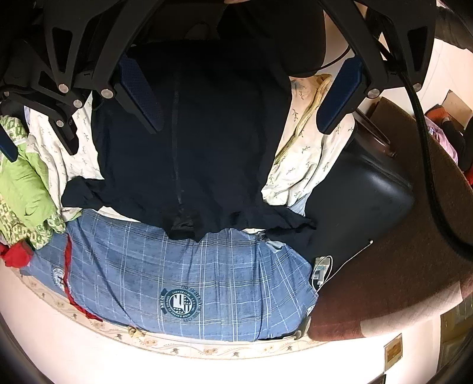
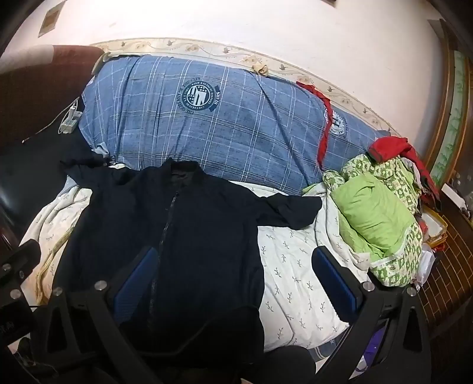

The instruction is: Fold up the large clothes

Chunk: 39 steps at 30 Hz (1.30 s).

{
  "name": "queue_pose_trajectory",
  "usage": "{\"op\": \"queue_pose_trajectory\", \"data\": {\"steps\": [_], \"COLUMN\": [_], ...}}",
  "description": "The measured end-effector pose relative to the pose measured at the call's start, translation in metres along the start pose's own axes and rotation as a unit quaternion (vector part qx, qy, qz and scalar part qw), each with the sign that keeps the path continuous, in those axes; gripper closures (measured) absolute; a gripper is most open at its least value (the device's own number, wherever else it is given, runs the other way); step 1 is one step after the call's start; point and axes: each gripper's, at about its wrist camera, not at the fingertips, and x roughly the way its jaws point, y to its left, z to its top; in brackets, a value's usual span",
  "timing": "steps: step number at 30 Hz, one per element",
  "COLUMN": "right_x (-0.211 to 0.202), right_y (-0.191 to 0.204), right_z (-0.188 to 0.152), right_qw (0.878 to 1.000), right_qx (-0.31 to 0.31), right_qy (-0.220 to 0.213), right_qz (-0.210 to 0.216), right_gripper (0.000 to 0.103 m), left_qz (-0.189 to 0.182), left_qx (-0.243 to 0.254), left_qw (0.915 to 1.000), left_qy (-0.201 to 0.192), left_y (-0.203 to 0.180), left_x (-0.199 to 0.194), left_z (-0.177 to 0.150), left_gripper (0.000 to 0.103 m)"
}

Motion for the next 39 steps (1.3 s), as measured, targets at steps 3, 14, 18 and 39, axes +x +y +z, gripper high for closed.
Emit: {"op": "queue_pose_trajectory", "data": {"steps": [3, 14, 18, 39], "right_x": [-0.003, -0.028, -0.037, -0.054], "right_y": [-0.005, -0.027, -0.031, -0.040], "right_z": [-0.003, -0.016, -0.023, -0.038], "right_qw": [1.000, 1.000, 1.000, 0.999], "right_qx": [0.006, 0.022, 0.026, 0.035], "right_qy": [-0.002, -0.011, -0.010, -0.017], "right_qz": [0.003, 0.003, 0.009, 0.005], "right_gripper": [0.000, 0.000, 0.000, 0.000], "left_qz": [-0.004, -0.025, -0.032, -0.044], "left_qx": [0.005, 0.016, 0.021, 0.030], "left_qw": [1.0000, 0.9995, 0.9992, 0.9985], "left_qy": [-0.006, -0.014, -0.015, -0.013], "left_y": [-0.003, -0.004, -0.004, -0.002], "left_x": [-0.007, -0.034, -0.046, -0.053], "left_z": [-0.001, -0.014, -0.024, -0.032], "left_gripper": [0.000, 0.000, 0.000, 0.000]}}
